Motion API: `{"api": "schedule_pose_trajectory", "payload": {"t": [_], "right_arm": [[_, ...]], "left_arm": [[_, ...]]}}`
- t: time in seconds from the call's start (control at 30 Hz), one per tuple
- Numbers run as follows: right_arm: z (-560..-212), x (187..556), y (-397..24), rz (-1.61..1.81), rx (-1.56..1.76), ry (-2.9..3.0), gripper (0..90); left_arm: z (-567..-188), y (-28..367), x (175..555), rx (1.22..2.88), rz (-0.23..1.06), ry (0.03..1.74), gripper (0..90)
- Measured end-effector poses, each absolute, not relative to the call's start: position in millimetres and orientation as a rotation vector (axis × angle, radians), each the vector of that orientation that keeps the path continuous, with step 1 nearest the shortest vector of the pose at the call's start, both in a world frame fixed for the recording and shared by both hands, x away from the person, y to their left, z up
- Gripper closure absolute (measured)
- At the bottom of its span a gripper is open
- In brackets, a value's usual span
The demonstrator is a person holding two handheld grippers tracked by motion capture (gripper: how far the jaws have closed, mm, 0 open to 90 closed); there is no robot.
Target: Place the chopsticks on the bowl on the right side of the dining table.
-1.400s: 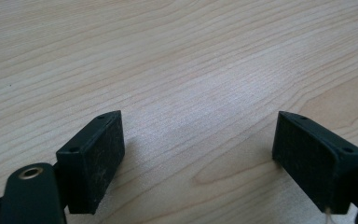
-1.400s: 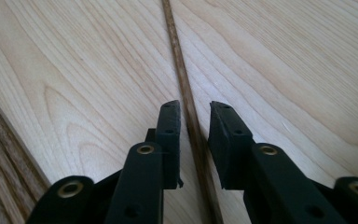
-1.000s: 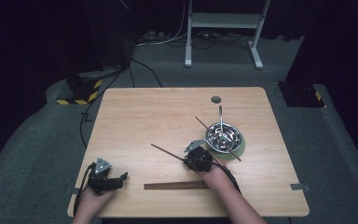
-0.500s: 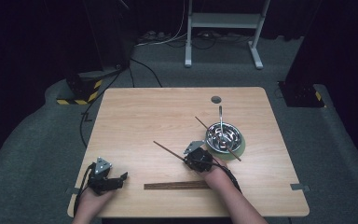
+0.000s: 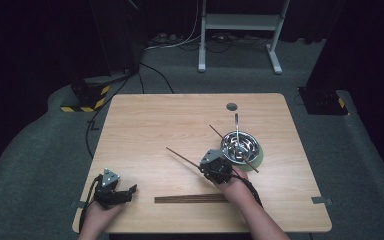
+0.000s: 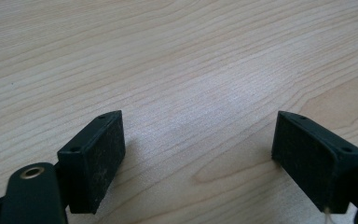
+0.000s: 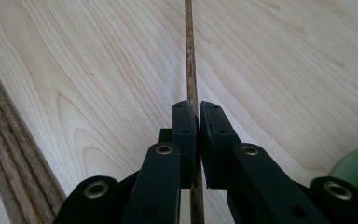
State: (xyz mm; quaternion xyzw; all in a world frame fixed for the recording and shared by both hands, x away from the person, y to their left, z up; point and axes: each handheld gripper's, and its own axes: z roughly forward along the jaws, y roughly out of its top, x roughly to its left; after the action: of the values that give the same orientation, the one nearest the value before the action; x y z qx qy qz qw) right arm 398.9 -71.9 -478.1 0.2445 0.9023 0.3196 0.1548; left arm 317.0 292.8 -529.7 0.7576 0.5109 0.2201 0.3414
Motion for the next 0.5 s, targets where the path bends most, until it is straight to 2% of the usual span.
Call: {"api": "schedule_pose_trajectory", "payload": {"t": [0.5], "right_arm": [[-447,391,-116,0.907,0.772,2.468,84.8]], "left_arm": [[-530,293,317,1.975,0.571,1.330,17.3]]}}
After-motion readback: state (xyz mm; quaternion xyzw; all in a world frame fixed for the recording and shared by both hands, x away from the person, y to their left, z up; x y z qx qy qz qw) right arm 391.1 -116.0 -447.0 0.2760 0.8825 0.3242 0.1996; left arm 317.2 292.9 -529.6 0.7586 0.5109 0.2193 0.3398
